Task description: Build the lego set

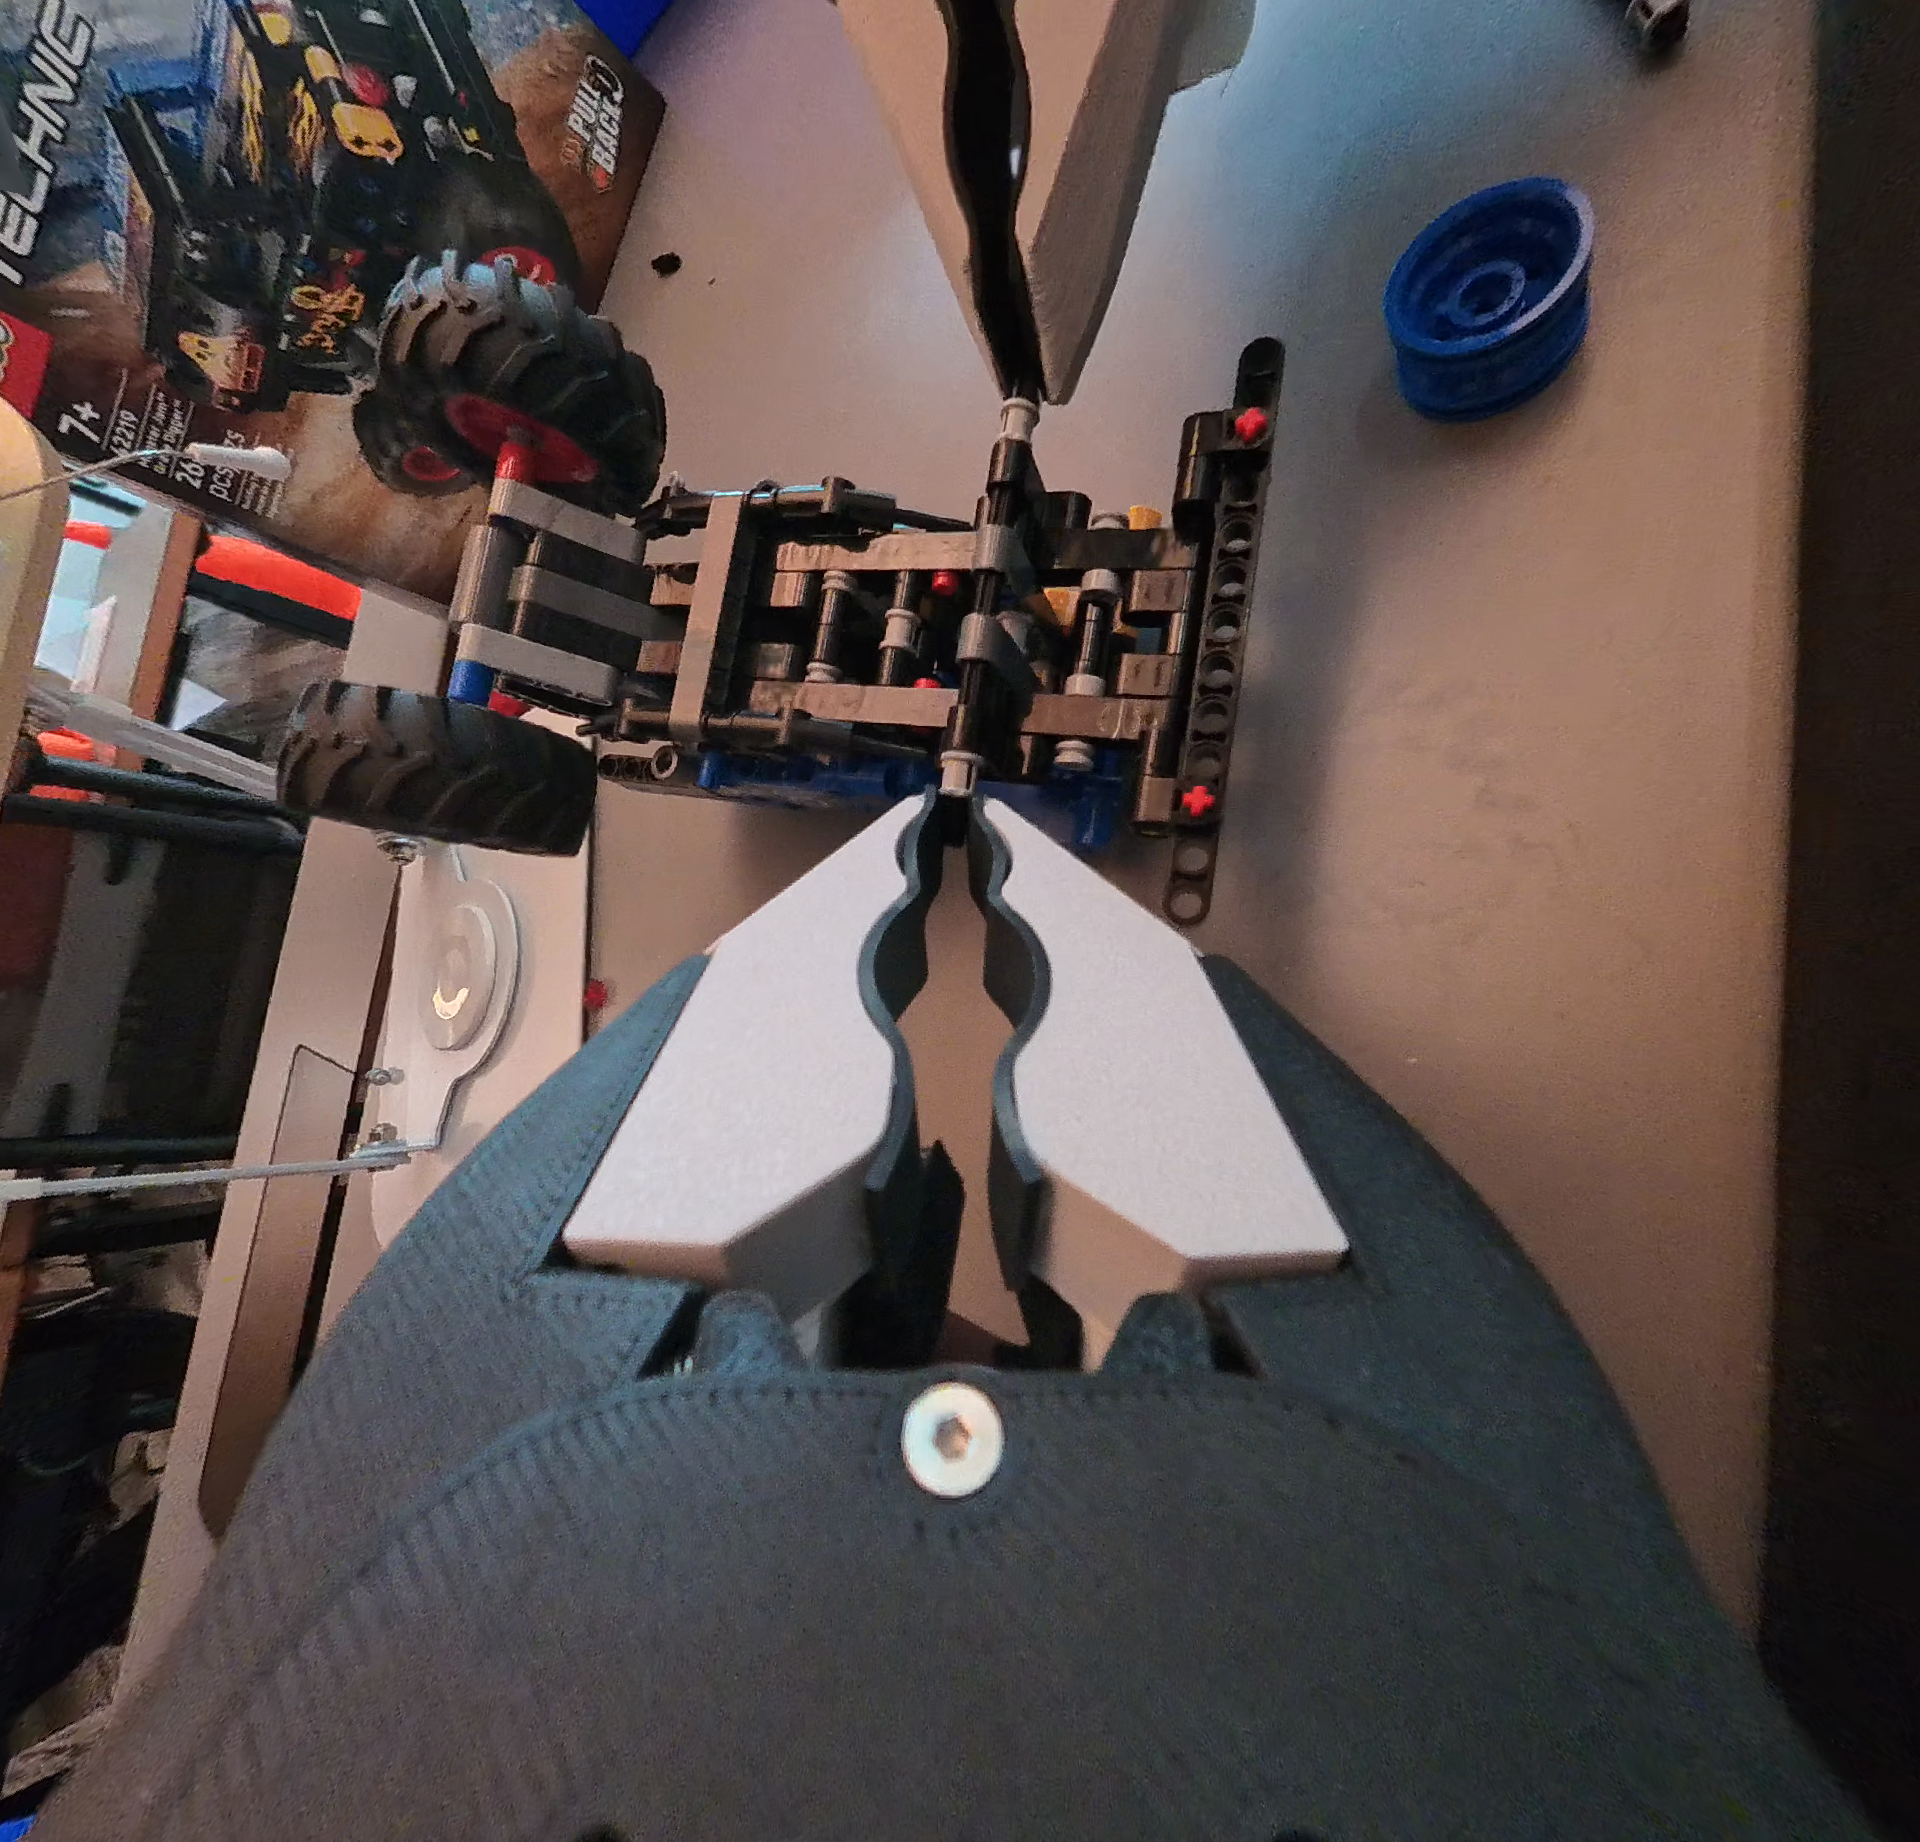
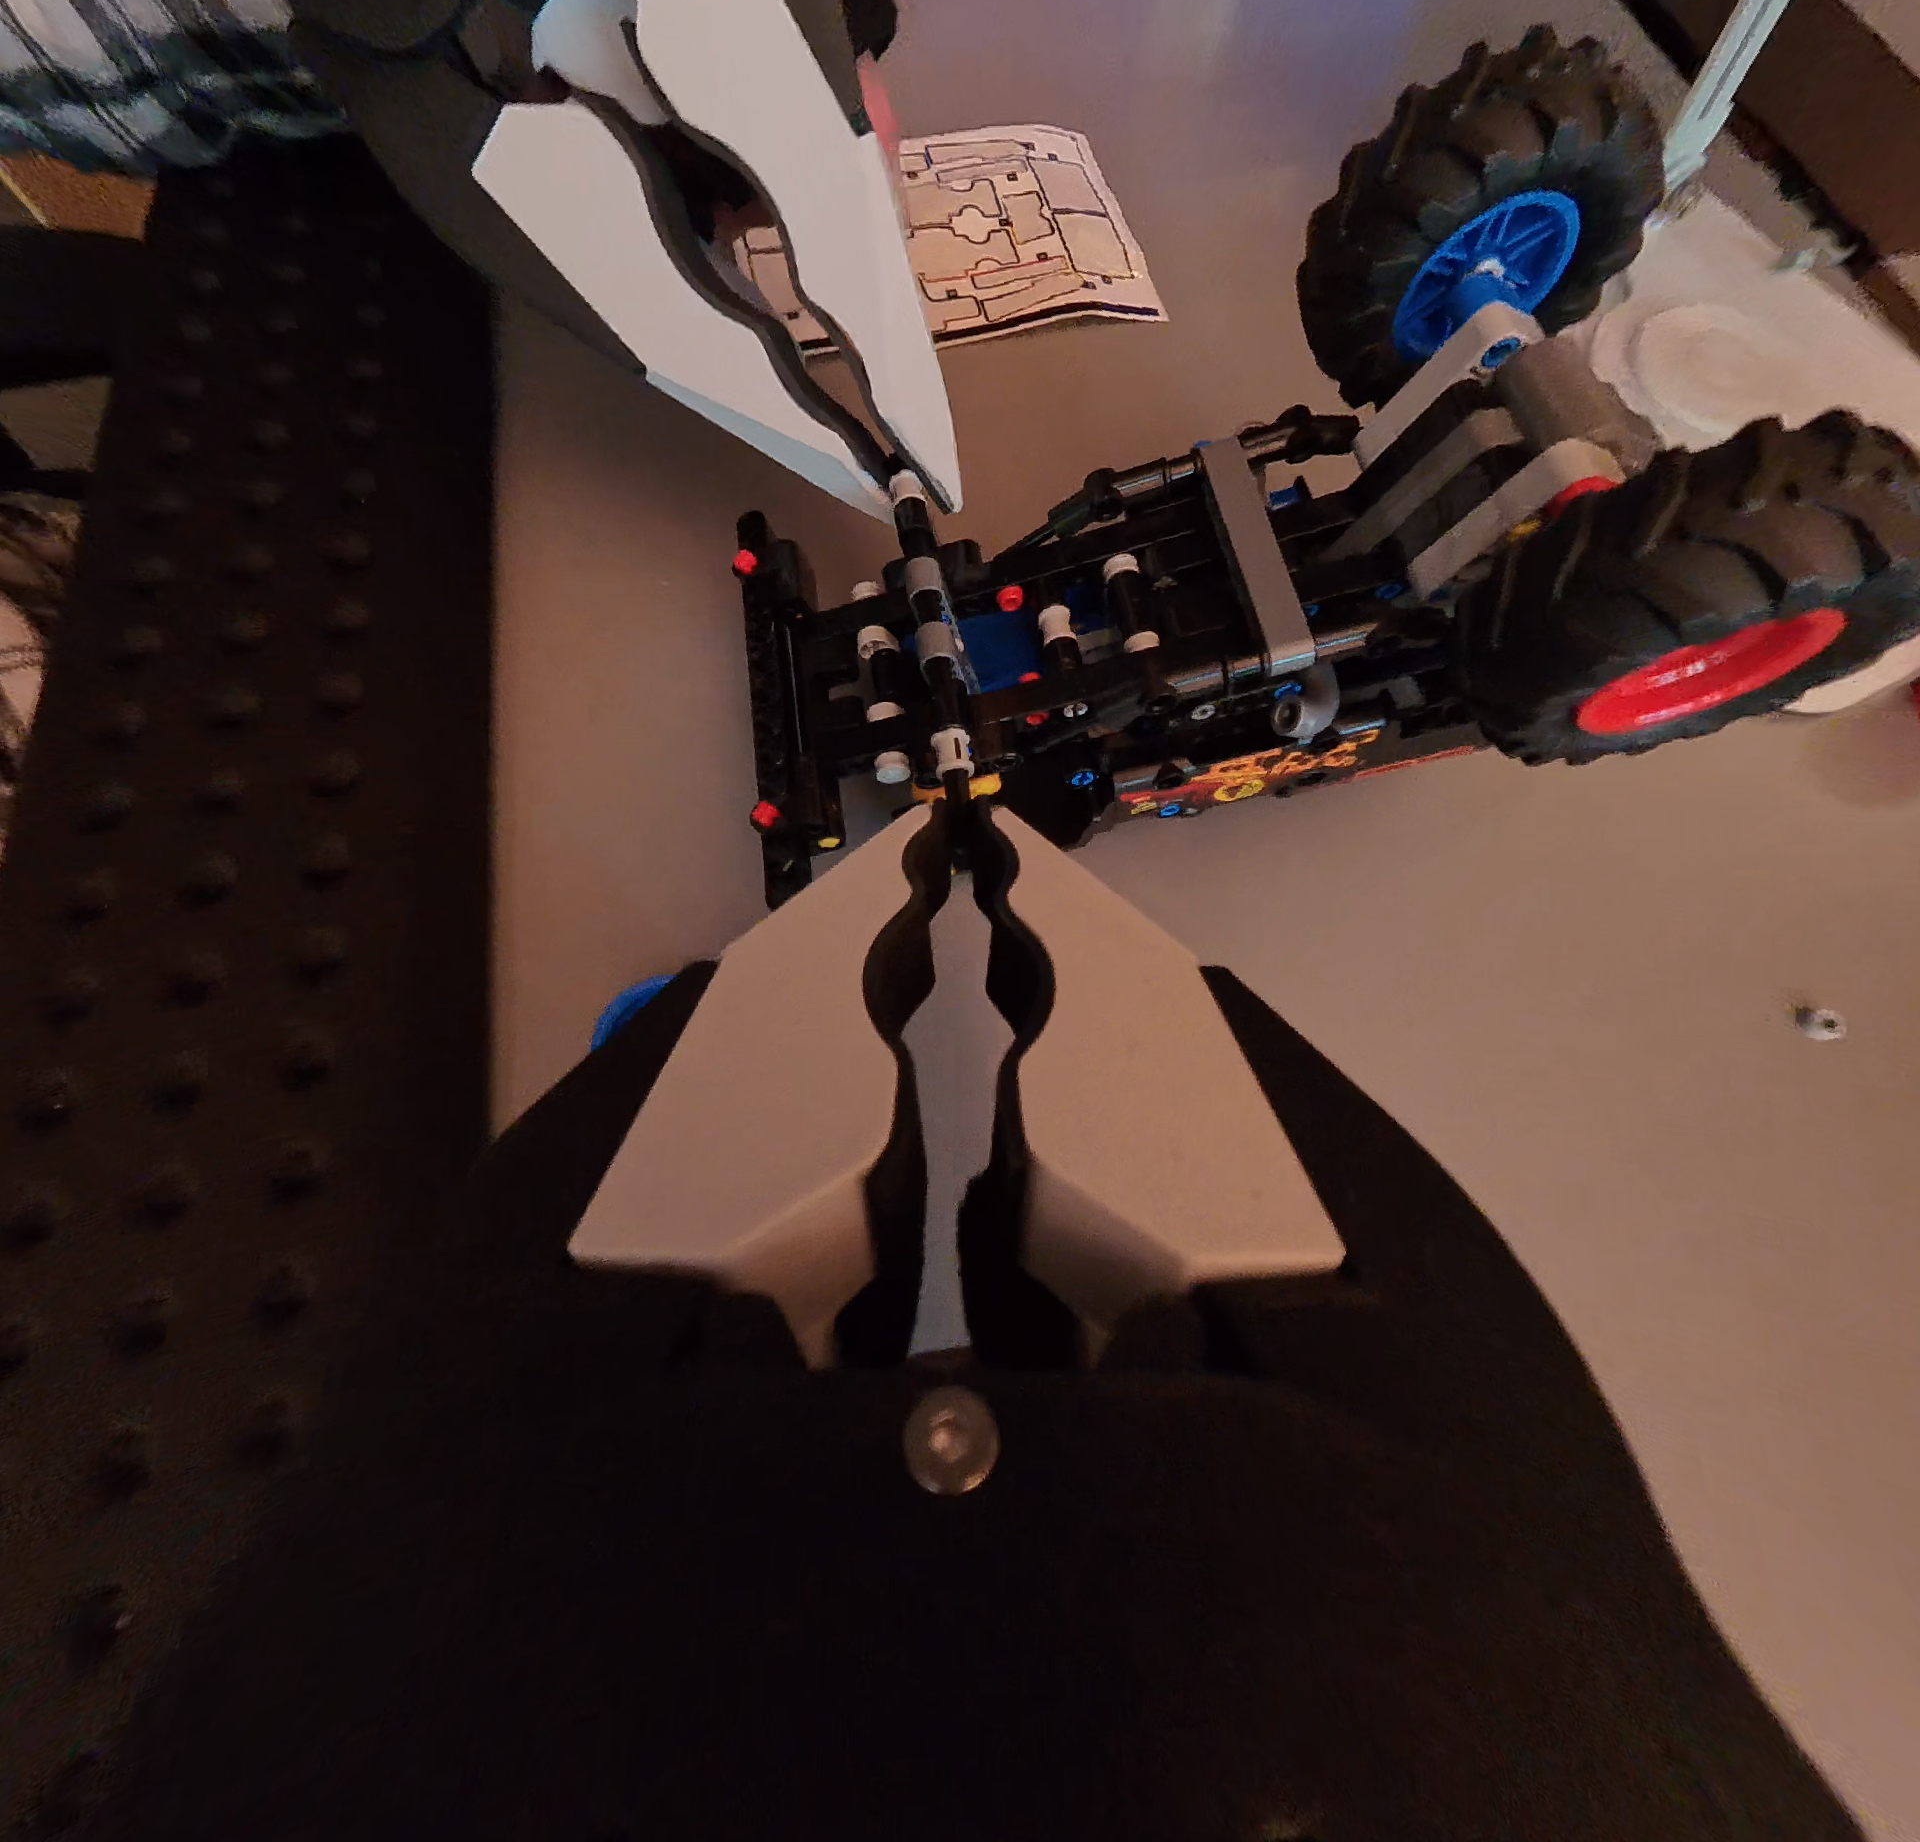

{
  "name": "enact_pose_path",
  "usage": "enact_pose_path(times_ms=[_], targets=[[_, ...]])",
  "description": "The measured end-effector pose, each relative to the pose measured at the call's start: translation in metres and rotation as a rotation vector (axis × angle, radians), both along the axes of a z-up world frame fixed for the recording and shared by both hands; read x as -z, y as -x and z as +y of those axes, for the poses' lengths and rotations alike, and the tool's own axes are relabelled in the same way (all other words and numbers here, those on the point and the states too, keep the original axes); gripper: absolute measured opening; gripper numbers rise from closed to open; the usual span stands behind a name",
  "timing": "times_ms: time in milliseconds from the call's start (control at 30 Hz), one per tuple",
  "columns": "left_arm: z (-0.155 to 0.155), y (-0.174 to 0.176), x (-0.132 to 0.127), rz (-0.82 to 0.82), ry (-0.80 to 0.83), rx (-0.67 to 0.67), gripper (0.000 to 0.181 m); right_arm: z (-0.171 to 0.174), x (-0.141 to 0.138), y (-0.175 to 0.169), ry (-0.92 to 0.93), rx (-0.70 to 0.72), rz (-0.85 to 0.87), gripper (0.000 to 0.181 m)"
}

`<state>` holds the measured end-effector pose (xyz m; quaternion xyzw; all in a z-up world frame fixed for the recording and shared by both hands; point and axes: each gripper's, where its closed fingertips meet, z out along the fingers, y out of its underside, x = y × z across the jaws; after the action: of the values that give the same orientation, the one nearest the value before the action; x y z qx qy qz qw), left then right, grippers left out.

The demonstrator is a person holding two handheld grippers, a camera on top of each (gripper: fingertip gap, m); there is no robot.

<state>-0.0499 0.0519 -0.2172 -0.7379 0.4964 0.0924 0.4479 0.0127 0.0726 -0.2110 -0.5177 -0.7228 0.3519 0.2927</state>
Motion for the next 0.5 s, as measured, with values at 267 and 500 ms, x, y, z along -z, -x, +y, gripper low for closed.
enact_pose_path(times_ms=[267,500], targets=[[0.0003,-0.0003,0.0002,-0.006,0.013,0.007,0.001,-0.0001,0.0002,0.0014,-0.038,-0.003,0.006,0.000],[0.0013,-0.0010,-0.0002,-0.009,0.012,0.004,0.001,-0.0012,0.0012,0.0050,-0.082,-0.009,0.005,0.000]])
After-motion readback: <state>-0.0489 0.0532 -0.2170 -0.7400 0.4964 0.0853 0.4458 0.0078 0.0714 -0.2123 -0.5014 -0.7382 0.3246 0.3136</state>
